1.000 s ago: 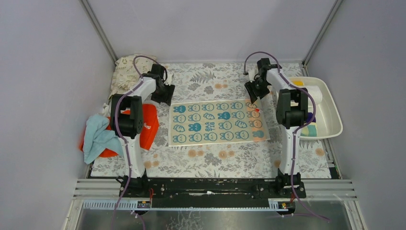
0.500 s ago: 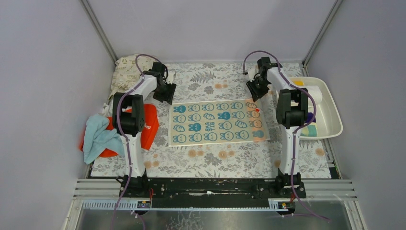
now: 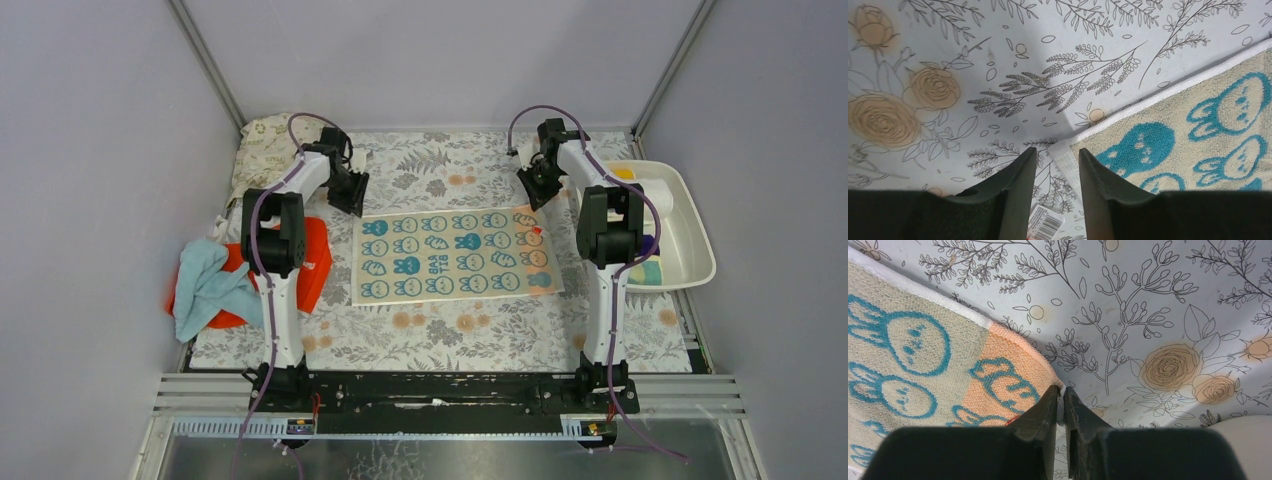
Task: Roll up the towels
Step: Fold the towel at the center of the board.
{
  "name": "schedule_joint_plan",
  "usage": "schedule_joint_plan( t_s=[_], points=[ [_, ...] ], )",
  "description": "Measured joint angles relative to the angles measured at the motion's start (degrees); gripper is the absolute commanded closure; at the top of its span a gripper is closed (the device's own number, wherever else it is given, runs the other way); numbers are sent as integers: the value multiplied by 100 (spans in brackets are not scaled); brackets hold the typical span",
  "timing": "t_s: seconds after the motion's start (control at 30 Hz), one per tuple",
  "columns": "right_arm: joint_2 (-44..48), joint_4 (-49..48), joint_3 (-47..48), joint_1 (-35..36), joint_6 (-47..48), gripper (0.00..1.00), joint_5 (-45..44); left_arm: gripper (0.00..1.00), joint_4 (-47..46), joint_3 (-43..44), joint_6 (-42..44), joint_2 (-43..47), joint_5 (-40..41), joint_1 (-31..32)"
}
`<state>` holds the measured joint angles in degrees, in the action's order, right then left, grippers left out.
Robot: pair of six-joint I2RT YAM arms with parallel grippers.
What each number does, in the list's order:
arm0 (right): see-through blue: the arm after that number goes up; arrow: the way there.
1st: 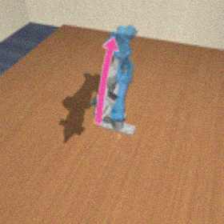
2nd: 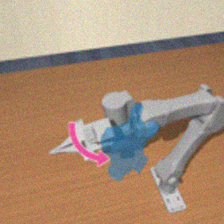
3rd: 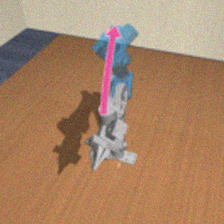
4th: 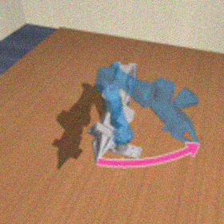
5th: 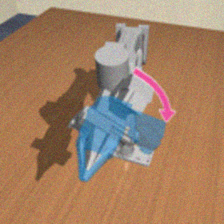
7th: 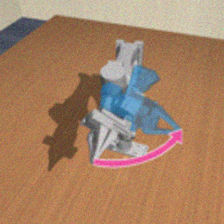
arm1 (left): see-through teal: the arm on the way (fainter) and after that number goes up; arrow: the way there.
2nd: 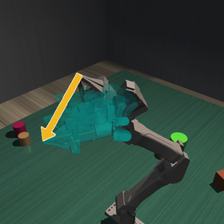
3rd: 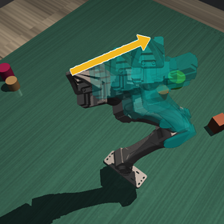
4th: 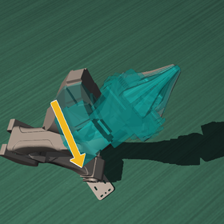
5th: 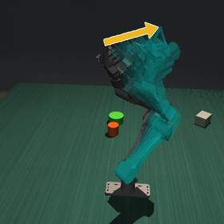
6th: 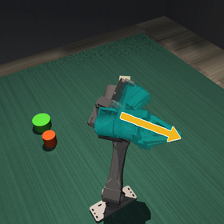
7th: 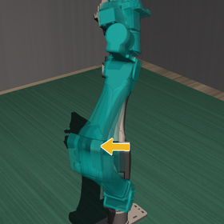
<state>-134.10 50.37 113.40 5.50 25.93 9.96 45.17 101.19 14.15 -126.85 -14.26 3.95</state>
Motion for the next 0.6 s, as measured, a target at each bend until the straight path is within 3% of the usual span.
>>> schedule_joint_plan(
  t_s=[0.4, 0.6],
  points=[
    [2, -11, -15, 0, 0, 85, 2, 80, 153, 35, 63, -181, -173, -15],
    [24, -52, -46, -2, -2, 89, 2, 100, 179, 37, 90, -199, -267, -24]
  ],
)
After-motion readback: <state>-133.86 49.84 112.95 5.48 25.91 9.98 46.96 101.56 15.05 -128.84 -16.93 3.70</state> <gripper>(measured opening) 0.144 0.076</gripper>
